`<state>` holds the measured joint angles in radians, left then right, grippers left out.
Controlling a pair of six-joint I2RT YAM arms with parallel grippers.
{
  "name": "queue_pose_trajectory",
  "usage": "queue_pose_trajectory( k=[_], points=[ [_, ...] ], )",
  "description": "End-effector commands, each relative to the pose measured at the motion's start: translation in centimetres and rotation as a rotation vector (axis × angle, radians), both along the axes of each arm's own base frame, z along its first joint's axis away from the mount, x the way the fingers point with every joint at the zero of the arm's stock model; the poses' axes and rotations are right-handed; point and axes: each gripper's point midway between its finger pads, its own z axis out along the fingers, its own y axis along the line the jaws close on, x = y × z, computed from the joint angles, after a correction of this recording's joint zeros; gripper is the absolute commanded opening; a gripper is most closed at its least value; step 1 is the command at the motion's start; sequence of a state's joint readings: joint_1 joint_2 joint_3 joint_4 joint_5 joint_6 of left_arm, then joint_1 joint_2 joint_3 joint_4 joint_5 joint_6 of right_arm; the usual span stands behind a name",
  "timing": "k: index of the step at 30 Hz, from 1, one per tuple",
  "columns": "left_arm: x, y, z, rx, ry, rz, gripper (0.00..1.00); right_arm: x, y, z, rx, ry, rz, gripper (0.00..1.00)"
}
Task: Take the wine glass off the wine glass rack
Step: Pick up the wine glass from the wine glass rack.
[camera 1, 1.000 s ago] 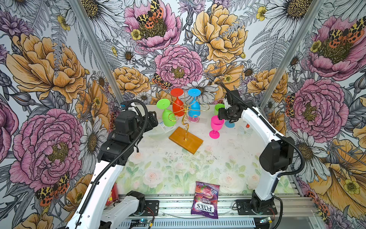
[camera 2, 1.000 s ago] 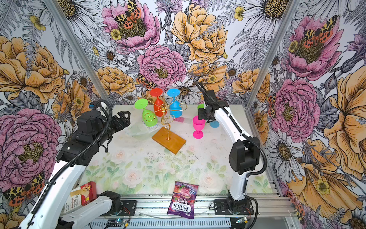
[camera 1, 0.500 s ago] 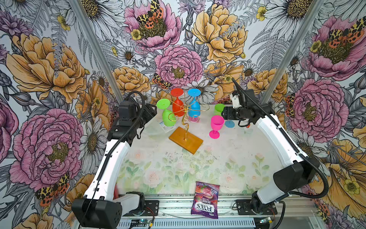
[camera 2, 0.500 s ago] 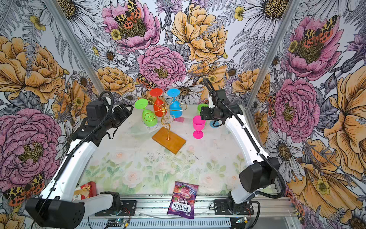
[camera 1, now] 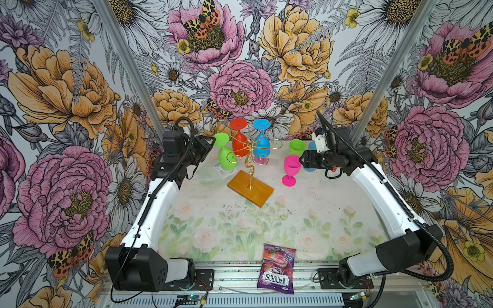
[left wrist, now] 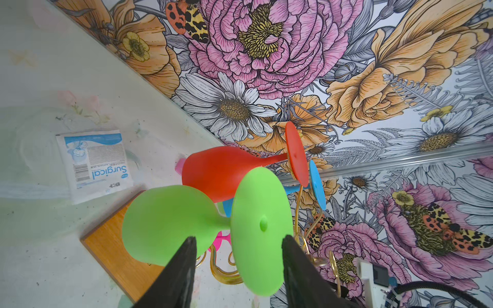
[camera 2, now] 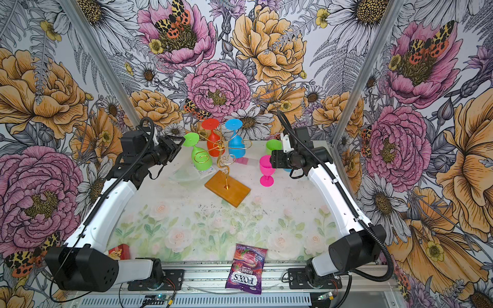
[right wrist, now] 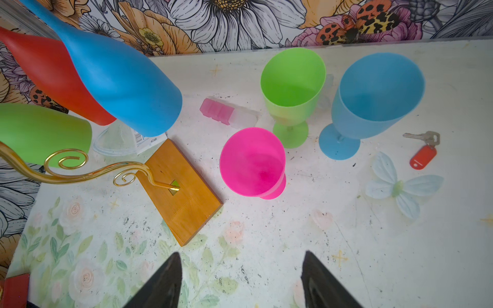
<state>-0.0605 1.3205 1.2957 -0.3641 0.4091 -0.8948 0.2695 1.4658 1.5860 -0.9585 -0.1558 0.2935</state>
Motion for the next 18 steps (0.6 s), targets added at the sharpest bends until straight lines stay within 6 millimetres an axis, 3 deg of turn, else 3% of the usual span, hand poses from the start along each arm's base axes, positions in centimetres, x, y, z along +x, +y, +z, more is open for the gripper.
queue_pose_trajectory(
  k=[1, 18],
  points=[
    [0.26, -0.3, 0.64, -0.04, -0.025, -0.023, 0.52, -0.48, 0.38, 1.12, 0.032, -0.035, 0.022, 0.72],
    [-0.03, -0.46, -0.17, -0.07, -0.007, -0.038, 0.37, -0.91, 0.18, 0.39, 0.055, -0.029, 0.017, 0.72]
  ],
)
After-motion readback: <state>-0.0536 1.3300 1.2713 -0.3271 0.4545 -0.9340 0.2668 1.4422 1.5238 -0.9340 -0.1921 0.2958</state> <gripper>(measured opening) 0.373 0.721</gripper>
